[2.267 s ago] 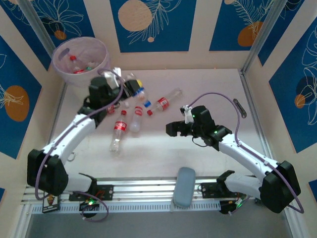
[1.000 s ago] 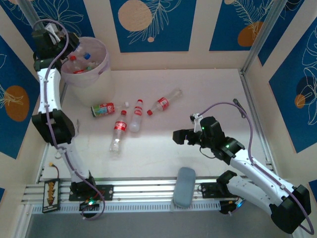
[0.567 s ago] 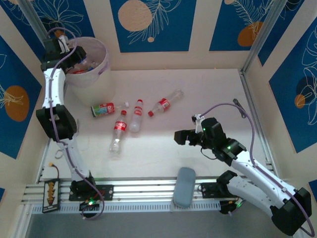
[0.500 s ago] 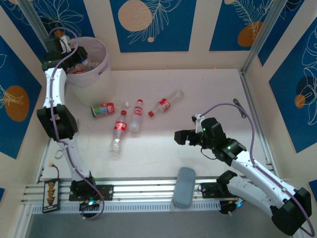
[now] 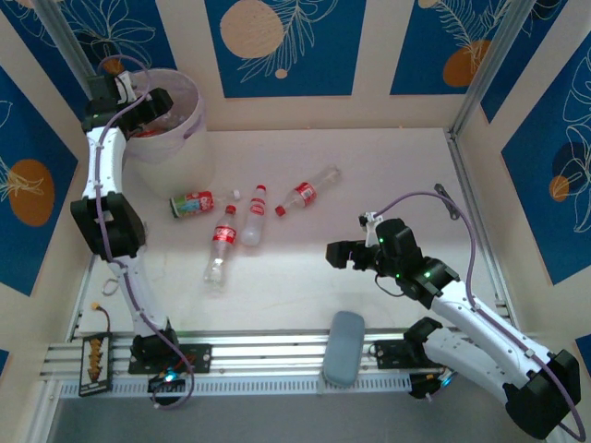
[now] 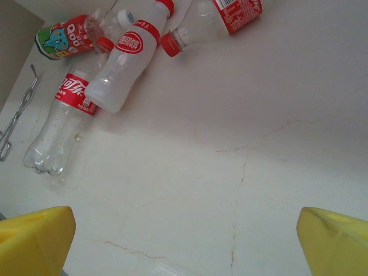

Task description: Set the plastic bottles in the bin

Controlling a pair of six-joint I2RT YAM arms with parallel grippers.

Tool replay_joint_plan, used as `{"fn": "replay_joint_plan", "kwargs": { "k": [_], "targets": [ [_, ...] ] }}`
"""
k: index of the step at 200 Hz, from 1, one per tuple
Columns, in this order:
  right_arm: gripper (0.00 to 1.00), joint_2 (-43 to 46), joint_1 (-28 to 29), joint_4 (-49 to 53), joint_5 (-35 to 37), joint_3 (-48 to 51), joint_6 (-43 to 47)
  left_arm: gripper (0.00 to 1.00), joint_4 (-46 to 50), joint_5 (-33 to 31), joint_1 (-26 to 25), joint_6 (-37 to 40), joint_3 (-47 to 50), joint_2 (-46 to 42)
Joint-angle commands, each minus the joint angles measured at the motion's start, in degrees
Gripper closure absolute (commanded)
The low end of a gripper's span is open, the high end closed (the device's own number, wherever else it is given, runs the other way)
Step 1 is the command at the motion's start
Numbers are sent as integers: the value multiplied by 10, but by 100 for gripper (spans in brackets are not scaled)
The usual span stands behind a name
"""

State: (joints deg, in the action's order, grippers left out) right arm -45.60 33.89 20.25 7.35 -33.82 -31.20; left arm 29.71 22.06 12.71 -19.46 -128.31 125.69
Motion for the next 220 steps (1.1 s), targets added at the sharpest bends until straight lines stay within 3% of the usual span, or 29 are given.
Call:
{"fn": "replay_joint_plan", "kwargs": {
  "k": [1, 85, 129, 164, 192, 220],
  "targets": [
    [1, -1, -2, 11, 8, -2, 1, 0, 8, 14, -2, 9, -13, -9],
    [1, 27, -21, 78, 37, -28, -1, 0, 3, 5, -2, 18, -32, -99],
    [0, -15, -21, 79, 40, -50, -13, 0, 31, -54, -1, 51, -24, -197],
    [0, -60, -25, 53, 38, -64, -26, 0, 0, -90, -8, 58, 95, -329],
    [2, -85, -40, 35, 25, -75, -50, 0, -51, -107, -60, 63, 250, -449],
    [2, -78, -59, 52, 21, -81, -57, 0, -53, -171, -174, 99, 346, -526]
  ]
}}
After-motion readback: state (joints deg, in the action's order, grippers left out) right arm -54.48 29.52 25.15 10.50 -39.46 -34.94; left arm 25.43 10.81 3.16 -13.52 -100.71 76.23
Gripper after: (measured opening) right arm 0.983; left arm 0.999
